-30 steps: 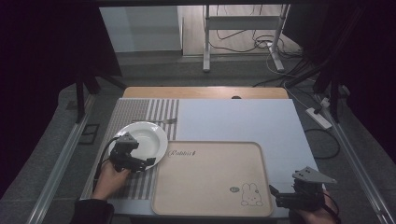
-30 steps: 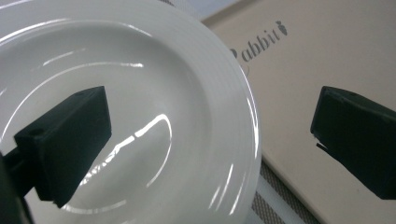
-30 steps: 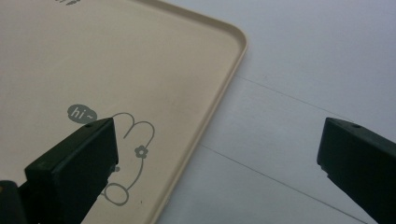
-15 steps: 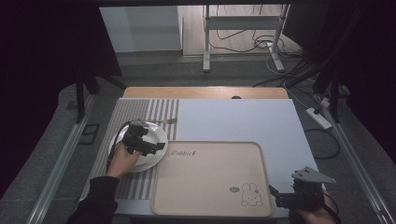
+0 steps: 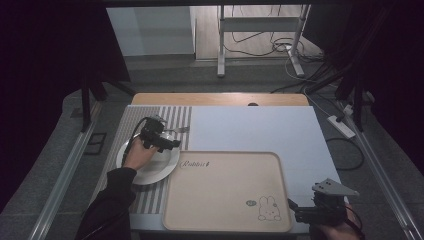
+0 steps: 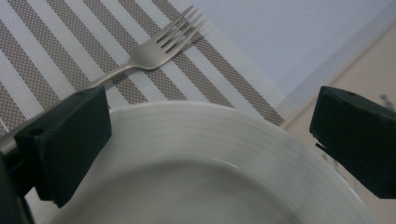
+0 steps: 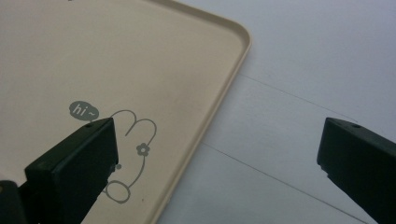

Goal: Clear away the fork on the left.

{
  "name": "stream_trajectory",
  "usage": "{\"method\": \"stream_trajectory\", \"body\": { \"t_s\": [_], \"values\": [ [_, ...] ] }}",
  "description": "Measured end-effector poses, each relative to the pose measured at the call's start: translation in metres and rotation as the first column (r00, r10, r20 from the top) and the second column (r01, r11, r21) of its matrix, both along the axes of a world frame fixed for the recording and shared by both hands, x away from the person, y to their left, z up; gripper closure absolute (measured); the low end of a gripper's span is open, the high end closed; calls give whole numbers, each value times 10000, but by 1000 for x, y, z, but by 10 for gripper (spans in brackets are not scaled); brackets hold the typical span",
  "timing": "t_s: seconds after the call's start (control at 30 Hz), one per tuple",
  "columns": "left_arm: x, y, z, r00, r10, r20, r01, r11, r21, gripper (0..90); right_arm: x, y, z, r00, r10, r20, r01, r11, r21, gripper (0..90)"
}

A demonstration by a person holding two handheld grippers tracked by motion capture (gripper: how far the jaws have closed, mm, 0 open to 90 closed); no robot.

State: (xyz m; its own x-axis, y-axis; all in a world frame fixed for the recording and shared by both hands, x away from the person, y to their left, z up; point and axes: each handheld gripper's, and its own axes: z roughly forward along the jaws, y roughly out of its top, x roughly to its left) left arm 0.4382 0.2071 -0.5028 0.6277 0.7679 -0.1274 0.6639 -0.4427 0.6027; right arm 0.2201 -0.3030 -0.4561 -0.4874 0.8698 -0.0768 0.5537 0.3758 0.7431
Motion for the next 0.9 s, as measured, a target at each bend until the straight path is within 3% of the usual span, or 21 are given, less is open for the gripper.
{"method": "stream_trajectory", "body": {
  "t_s": [0.1,0.33,0.37,0.5,0.67,0.9],
  "values": [
    [11,-2,-1,10000,-71,19,71,9996,282,4,0,0,0,10000,12,0,-12,10000,15,0],
    [36,3,-1,9995,-108,-298,121,9989,448,6,0,0,0,10000,37,-15,-37,10000,33,0],
    [46,6,-2,9994,-55,-355,81,9973,734,13,0,0,0,10000,62,-10,-62,10000,37,0],
    [59,11,-5,9986,95,-522,-36,9937,1122,50,0,0,0,10000,81,-9,-81,9999,59,0],
    [72,15,-16,9960,-41,-890,202,9833,1808,138,0,0,0,9999,118,-23,-118,9999,72,0],
    [79,25,-19,9949,-175,-992,365,9803,1942,358,0,0,0,9998,169,-62,-168,9998,77,0]
  ]
}}
